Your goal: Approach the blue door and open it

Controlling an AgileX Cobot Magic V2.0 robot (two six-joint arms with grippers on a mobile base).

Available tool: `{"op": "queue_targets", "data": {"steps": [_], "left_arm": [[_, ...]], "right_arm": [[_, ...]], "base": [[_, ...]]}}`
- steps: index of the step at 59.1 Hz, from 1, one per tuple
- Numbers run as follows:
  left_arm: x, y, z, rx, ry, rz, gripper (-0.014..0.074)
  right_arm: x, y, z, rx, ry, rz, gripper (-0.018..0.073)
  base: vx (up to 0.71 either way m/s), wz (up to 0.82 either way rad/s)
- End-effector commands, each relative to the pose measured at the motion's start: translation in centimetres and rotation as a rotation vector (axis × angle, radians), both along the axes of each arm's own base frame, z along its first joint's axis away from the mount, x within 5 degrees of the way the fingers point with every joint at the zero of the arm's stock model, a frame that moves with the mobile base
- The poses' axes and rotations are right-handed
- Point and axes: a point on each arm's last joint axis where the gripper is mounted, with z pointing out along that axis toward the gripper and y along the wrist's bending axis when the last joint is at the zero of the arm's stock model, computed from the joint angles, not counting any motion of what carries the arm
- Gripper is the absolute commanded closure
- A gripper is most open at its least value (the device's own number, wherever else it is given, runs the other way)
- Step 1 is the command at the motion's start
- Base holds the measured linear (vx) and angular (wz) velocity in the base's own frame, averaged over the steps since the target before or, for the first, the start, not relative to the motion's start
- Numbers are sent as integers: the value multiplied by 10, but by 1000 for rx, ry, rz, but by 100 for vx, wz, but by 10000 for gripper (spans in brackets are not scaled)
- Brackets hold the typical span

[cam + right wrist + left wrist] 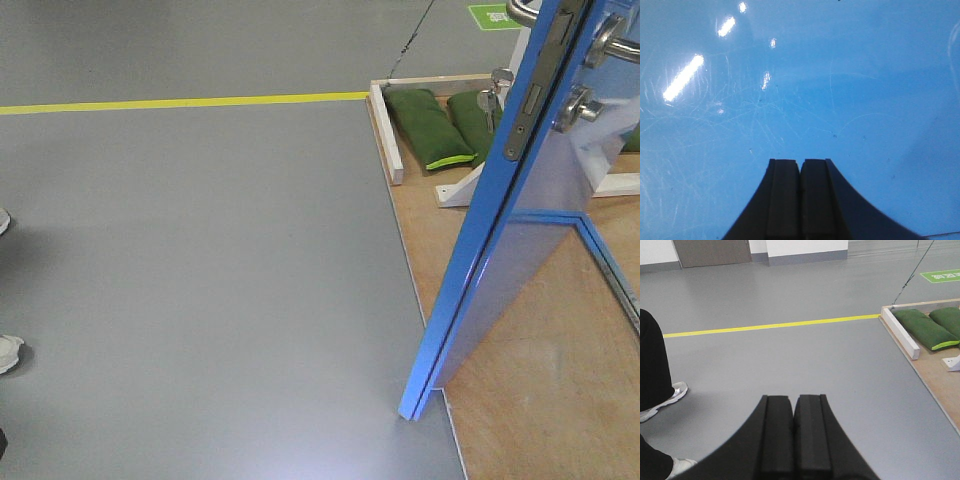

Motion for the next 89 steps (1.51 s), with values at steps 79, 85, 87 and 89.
{"op": "queue_targets", "data": {"steps": [79, 85, 87, 89], "left_arm": [[1, 0, 6, 1, -88, 2, 526], [1, 0, 6, 1, -88, 2, 526], [1, 0, 6, 1, -88, 2, 526], [1, 0, 6, 1, -88, 2, 526]], "right_arm": [[-9, 4, 19, 2, -68, 4, 554], [-9, 4, 19, 2, -68, 4, 554], [-9, 4, 19, 2, -68, 4, 554], [-9, 4, 19, 2, -68, 4, 554]], "base": [[2, 2], [7, 6], [8, 5], [8, 5]]}}
